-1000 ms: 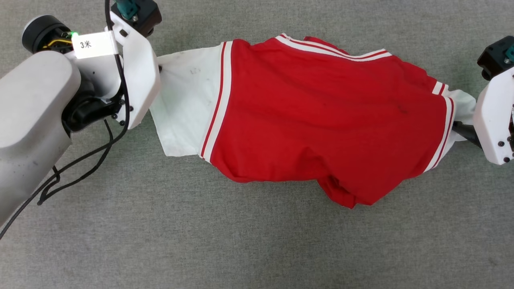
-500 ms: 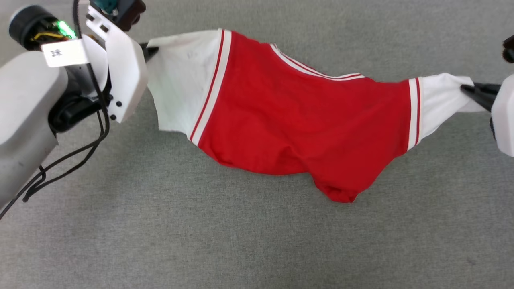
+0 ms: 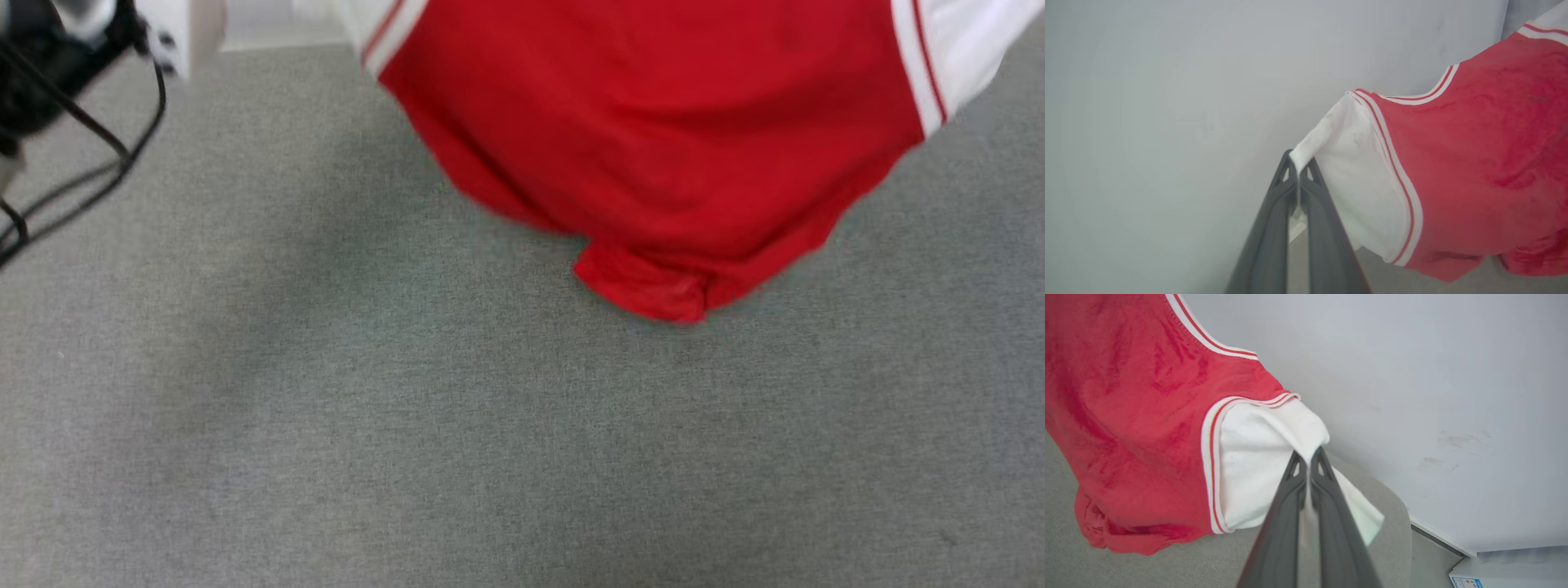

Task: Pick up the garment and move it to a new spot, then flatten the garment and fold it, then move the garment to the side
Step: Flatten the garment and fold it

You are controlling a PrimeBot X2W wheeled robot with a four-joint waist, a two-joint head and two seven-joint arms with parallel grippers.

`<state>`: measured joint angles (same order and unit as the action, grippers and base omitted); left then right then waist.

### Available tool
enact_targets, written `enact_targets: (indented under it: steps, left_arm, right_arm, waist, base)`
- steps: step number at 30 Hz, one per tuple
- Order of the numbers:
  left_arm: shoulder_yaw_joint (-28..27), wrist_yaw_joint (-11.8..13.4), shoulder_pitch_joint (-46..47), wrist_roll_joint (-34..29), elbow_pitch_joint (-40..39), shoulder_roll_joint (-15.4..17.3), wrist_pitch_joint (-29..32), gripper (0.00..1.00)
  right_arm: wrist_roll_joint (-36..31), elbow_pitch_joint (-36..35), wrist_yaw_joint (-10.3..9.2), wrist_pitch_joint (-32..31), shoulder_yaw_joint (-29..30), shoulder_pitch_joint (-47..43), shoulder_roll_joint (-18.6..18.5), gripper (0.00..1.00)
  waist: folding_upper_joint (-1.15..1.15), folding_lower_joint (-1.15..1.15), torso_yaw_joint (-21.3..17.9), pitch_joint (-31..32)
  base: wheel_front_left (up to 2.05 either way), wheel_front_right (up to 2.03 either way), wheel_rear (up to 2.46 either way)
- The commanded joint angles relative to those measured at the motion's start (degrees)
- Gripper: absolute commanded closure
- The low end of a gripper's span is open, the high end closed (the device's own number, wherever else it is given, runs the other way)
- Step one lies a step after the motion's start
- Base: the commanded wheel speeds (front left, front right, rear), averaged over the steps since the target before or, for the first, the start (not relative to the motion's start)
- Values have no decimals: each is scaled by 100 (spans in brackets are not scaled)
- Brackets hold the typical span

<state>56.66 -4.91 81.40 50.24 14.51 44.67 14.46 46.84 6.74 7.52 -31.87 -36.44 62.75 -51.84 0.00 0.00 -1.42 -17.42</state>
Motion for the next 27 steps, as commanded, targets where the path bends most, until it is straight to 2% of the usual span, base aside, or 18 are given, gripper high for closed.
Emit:
enact_targets:
  steps: [1,7,12,22,27]
  left_arm:
    - [-105,60,204,-6,31,-73,-67,100]
    - [-389,165,926,-225,427,-346,-384,100]
    - [-534,170,1577,-457,951,-584,-661,100]
    - [-844,46,2979,-805,1904,-882,-1266,100]
    - [-893,-49,3318,-817,2318,-998,-1550,100]
  right_arm:
    - [-103,49,-6,-37,35,275,105,100]
    - [-532,412,-6,-153,57,1397,462,100]
    - [-959,954,-6,51,113,2398,788,100]
    - [-1608,2060,-6,592,-70,4280,1425,100]
    - [-1711,2491,-6,939,-352,4886,1687,100]
  waist:
    - [0,0,37,-96]
    - [0,0,113,-515]
    - [0,0,166,-933]
    - [0,0,195,-1537]
    - [0,0,226,-1674]
  base:
    - [0,0,0]
    - [0,0,0]
    - [0,0,0]
    - [0,0,0]
    - [0,0,0]
